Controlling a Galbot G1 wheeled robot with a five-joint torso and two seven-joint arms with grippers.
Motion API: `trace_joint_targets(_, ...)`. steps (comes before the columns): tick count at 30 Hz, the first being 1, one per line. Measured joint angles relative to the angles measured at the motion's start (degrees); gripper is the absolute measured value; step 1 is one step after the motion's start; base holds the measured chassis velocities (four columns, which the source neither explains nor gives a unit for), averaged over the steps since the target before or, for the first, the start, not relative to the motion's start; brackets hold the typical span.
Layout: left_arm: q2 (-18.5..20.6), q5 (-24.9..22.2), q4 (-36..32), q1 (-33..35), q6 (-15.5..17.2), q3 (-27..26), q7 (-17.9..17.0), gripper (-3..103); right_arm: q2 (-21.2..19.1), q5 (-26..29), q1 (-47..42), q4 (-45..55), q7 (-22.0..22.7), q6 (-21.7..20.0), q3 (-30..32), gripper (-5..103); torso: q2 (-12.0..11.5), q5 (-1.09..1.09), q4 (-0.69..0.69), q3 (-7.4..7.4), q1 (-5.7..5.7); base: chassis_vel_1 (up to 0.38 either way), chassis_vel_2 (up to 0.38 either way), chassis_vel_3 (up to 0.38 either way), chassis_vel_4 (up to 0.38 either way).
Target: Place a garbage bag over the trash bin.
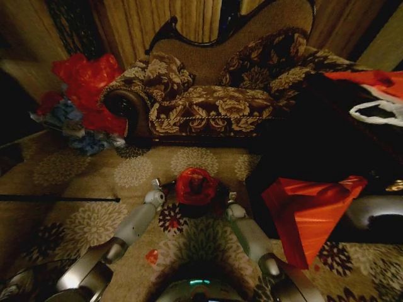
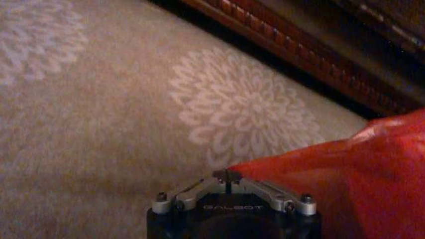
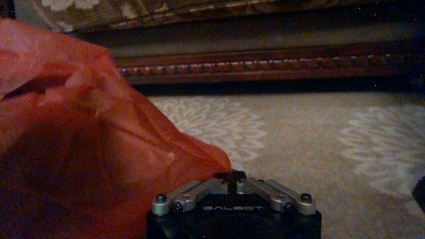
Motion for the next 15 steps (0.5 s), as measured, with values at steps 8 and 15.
trace_joint_targets(8, 0.31, 2.58, -0.94, 1.78, 0.18, 1.22, 1.43, 0, 1.24, -0.98, 1.06, -3.64, -3.01, 4.06, 1.15, 0, 0.0, 0.0, -0.01, 0.0, 0.0, 0.0, 0.0, 0.0, 0.0)
trace_joint_targets(15, 0.85, 3.87, -2.21, 2.66, 0.3, 1.91, 2.86, 0, 2.36, -0.97, 3.62, -6.2, -4.98, 5.29, 1.26, 0, 0.0, -0.01, 0.02, 0.0, 0.0, 0.0, 0.0, 0.0, 0.0)
